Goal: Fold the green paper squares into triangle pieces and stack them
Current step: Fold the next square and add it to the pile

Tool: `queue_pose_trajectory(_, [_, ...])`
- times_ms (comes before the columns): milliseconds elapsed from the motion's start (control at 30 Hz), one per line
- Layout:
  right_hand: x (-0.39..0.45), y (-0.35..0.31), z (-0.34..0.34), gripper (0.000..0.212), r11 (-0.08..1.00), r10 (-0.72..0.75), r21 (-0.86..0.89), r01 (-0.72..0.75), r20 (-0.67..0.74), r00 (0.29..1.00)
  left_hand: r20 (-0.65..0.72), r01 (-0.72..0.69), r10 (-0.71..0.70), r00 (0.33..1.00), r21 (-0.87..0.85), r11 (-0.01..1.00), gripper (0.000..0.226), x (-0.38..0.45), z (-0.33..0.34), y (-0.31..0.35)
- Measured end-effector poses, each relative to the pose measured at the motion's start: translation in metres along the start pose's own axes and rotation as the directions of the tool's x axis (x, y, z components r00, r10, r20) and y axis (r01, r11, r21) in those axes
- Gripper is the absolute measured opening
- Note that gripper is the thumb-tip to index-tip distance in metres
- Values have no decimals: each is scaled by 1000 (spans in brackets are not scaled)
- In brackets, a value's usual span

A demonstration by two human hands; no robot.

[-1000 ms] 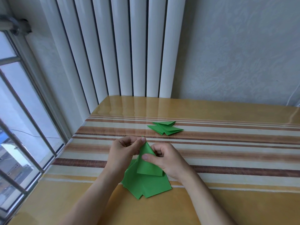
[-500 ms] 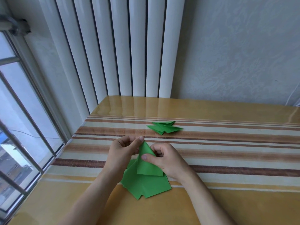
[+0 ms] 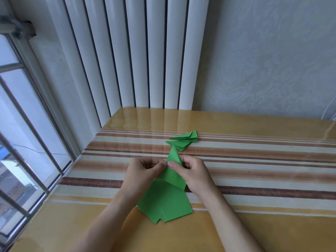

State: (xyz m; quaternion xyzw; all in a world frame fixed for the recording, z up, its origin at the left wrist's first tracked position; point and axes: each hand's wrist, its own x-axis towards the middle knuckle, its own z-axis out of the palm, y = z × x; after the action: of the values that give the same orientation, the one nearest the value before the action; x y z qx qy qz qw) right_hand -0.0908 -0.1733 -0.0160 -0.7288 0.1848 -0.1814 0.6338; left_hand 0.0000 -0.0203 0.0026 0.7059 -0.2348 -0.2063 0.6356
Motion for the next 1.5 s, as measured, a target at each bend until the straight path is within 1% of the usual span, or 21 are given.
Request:
queue_pose_trajectory(100, [-1, -1, 0, 12, 1000, -5, 6, 5, 6, 1000, -2, 18, -18, 1000, 8, 1000, 11, 1, -2, 0])
queue_pose_trajectory(300, [-2, -4, -1, 11, 994, -1, 107, 4, -34, 999, 68, 27, -30, 997, 50, 998, 14, 3, -6, -2])
queue_pose_trajectory(500, [-3, -5, 2, 14, 993, 3, 115, -2, -16, 1000, 48, 42, -42, 998, 8, 999, 12, 0, -2, 0])
queue_pose_trajectory(600, [-3, -5, 3, 16, 991, 17, 135, -15, -15, 1000, 86, 63, -61, 994, -15, 998, 12, 1, -4, 0])
queue_pose_trajectory(733, [-3, -8, 0, 18, 978, 40, 207, -28, -53, 998, 128, 101, -97, 987, -24, 995, 12, -2, -3, 4])
queue_pose_trajectory(867, [-2, -9, -2, 16, 979, 15, 204, 5, -98, 995, 154, 123, -117, 981, -29, 992, 13, -2, -2, 6])
queue_pose_trajectory(1000, [-3, -11, -2, 9, 970, -30, 235, 68, -162, 986, 171, 129, -123, 977, -25, 991, 13, -2, -2, 7])
queue_pose_trajectory(1100, [-2, -9, -3, 12, 966, -59, 236, 107, -199, 978, 182, 137, -130, 975, -27, 990, 14, -2, -2, 6])
queue_pose_trajectory(1167, [-1, -9, -3, 13, 965, -47, 247, 92, -185, 982, 173, 133, -126, 977, -32, 991, 13, -3, -2, 6])
queue_pose_trajectory(1233, [-1, -9, -3, 13, 965, -10, 258, 47, -142, 990, 162, 128, -120, 979, -39, 991, 12, -2, -2, 7])
queue_pose_trajectory(1333, [-4, -11, -1, 18, 960, 42, 276, -40, 1, 999, 142, 120, -110, 984, -62, 991, 11, -2, -2, 7])
queue_pose_trajectory(1400, [-5, -10, 1, 16, 970, 26, 240, -40, 60, 998, 121, 118, -108, 987, -82, 990, 13, -1, -4, 6])
queue_pose_trajectory(1500, [-3, -6, 1, 15, 989, -8, 151, 8, -1, 1000, 101, 116, -108, 989, -75, 991, 14, 0, -4, 5])
